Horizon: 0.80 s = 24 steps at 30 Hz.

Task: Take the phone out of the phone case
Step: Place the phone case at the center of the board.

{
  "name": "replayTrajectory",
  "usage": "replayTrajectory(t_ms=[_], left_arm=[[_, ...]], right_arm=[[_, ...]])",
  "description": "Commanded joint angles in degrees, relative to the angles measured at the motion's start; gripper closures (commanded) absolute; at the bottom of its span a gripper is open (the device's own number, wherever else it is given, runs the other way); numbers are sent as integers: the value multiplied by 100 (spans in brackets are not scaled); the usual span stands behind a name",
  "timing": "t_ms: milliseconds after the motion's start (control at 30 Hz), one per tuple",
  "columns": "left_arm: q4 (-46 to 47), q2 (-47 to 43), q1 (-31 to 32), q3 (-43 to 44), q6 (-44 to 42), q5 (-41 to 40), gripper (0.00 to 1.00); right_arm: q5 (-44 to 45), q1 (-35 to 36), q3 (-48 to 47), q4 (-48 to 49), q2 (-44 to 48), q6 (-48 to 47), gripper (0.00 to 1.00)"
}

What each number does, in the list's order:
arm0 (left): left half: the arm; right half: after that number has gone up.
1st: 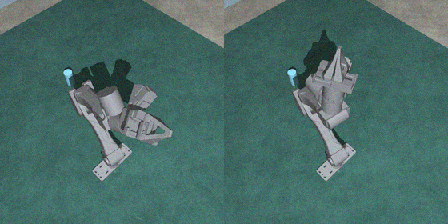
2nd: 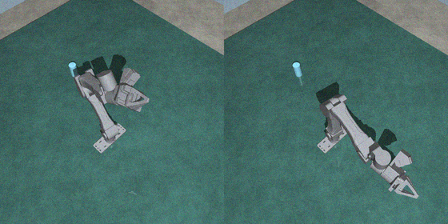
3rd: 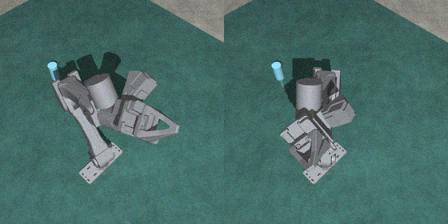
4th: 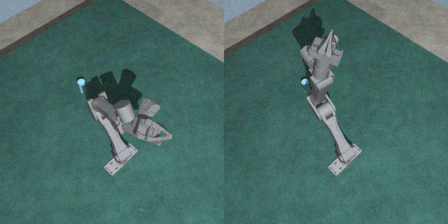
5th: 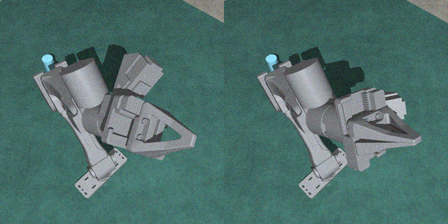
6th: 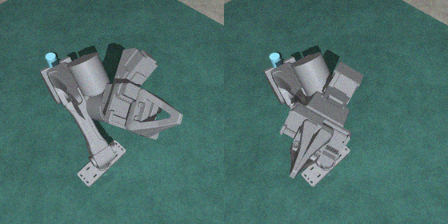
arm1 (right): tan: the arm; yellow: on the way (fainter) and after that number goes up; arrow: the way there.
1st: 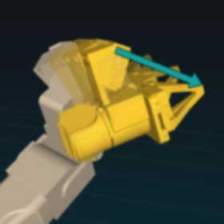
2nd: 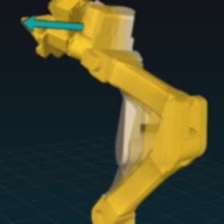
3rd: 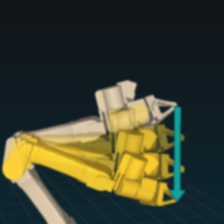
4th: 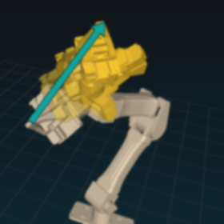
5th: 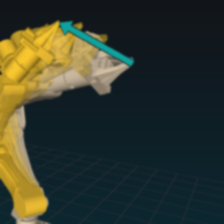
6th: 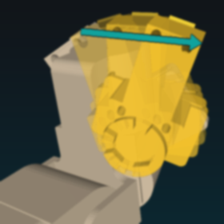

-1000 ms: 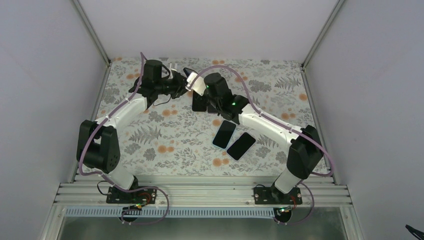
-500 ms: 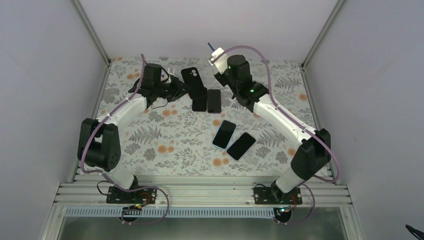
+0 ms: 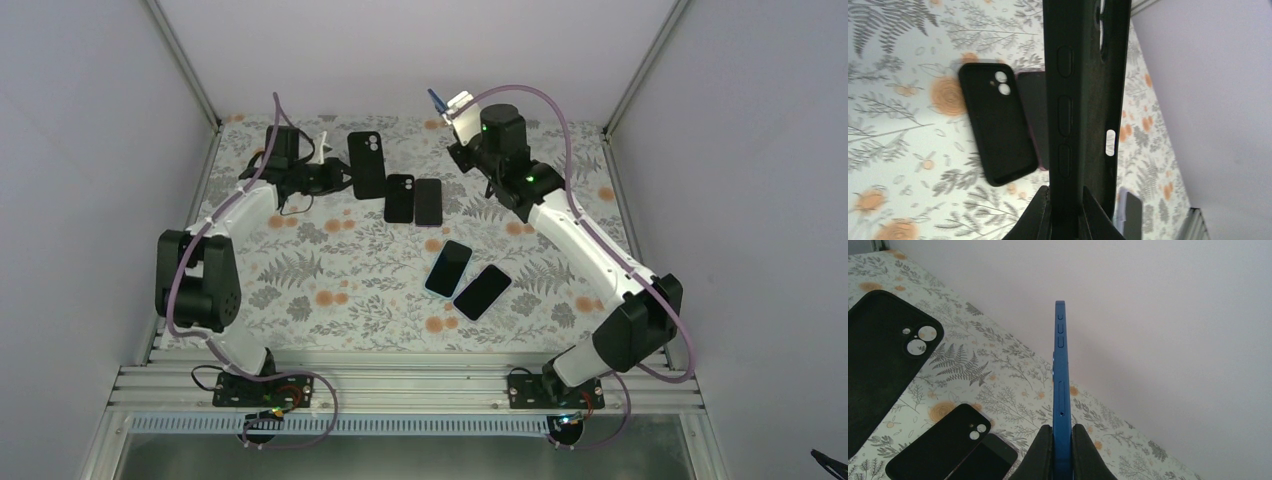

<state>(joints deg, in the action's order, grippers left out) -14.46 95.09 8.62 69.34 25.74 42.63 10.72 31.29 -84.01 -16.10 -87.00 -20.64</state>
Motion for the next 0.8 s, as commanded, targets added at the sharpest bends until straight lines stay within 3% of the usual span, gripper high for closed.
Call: replayTrajectory(t_ms=[0,333,767], left_arm=[[-597,424,-239,327,-1198,155,98],[-1167,1407,-480,783,-1682,465,98],[-1399,2233,-484,1341,-1675,464,98]], right_arm=[[-205,-116,-57,130,309,234,96],[-287,-172,-74,81,259,307,96],[-268,-184,-50,62,200,292,96]])
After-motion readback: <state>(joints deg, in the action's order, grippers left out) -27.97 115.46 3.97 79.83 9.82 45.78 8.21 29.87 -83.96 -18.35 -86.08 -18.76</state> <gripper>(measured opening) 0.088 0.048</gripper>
